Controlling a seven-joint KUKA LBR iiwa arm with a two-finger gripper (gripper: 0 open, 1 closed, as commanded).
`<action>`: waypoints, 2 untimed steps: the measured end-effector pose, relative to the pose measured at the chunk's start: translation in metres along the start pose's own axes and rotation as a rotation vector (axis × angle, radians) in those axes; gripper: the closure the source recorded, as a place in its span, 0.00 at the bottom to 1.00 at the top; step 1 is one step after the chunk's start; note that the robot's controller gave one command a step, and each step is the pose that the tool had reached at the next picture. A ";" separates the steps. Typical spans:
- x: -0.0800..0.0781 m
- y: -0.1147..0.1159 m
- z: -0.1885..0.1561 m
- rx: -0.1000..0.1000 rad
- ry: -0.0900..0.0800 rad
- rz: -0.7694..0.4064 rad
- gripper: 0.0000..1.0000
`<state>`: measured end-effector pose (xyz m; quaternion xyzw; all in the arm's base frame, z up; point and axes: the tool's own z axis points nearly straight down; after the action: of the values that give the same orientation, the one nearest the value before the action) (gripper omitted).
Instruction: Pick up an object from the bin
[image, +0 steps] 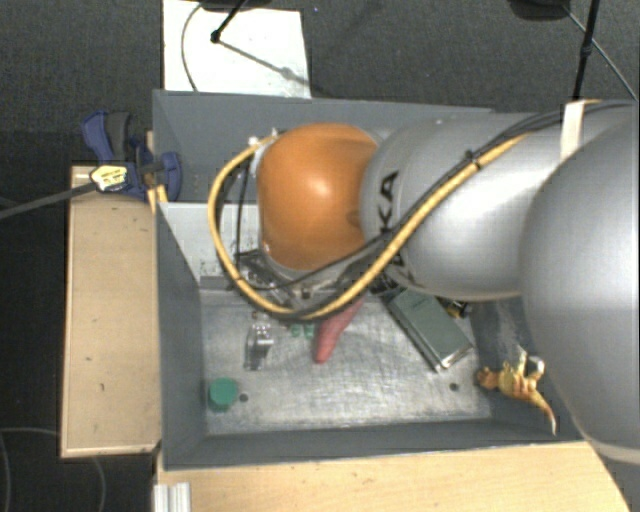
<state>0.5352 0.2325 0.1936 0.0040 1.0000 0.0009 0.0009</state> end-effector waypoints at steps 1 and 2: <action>-0.001 0.003 0.018 -0.001 -0.006 -0.061 0.00; 0.016 -0.011 0.086 0.000 -0.003 -0.221 0.00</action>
Offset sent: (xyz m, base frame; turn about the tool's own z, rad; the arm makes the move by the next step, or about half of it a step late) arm -0.0204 -0.0144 -0.0927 -0.2239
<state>0.5190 0.2214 0.1072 -0.1061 0.9943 0.0010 0.0026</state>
